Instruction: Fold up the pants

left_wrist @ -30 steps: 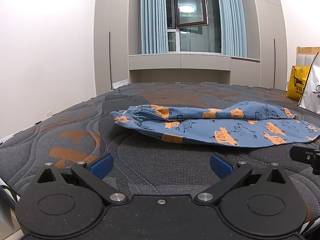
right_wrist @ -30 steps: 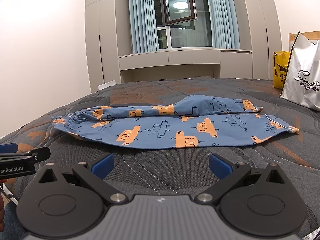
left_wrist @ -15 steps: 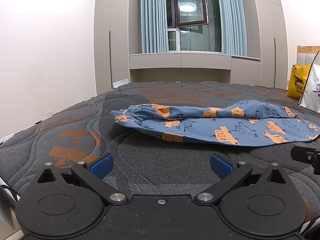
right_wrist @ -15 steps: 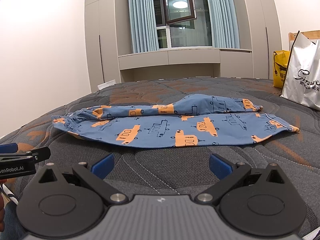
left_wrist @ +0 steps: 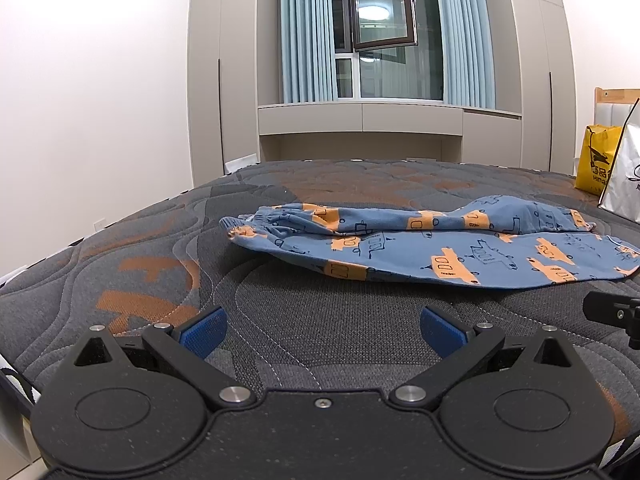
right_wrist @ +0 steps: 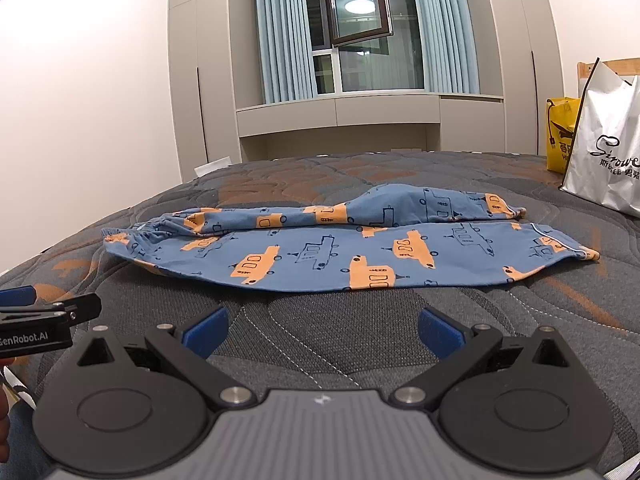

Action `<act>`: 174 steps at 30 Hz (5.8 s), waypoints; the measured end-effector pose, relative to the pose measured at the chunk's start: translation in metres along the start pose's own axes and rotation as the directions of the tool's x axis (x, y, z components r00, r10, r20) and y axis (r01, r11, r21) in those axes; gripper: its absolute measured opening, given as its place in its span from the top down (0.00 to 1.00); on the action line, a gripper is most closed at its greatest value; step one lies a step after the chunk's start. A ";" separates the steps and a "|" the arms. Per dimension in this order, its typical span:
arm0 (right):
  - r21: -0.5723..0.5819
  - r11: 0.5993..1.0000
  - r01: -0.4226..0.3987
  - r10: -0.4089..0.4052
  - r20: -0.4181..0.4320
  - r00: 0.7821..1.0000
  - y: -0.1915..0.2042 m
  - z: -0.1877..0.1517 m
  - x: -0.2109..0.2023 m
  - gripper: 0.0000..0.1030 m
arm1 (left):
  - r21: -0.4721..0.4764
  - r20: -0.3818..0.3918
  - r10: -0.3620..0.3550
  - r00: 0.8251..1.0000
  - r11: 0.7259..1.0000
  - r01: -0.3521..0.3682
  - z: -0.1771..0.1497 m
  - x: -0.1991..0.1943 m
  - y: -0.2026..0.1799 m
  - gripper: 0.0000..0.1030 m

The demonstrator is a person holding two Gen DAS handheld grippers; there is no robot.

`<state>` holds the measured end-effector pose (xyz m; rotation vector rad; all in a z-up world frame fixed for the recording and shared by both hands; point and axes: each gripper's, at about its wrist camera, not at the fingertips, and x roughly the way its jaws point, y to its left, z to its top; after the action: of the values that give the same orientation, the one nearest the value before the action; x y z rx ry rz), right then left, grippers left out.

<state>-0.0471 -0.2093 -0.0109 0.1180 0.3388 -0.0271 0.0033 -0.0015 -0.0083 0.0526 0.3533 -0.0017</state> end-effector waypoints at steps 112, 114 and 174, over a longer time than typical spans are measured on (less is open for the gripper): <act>-0.541 0.804 -0.246 0.020 -0.389 0.921 -0.002 0.215 0.483 0.97 | 0.403 -0.369 0.005 0.929 0.902 0.155 0.174 0.470 0.035 1.00; -0.538 0.802 -0.260 0.018 -0.413 0.910 -0.003 0.205 0.495 0.97 | 0.372 -0.390 -0.018 0.921 0.911 0.175 0.167 0.475 0.040 0.99; -0.617 0.771 -0.155 0.156 -0.052 0.986 -0.015 0.062 0.132 0.97 | 0.425 -0.085 -0.314 0.946 0.847 0.319 0.052 0.145 0.081 1.00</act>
<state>0.0972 -0.2322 0.0019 -0.5161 0.3203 0.2518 0.1586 0.0777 -0.0053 0.4385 0.3657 -0.4121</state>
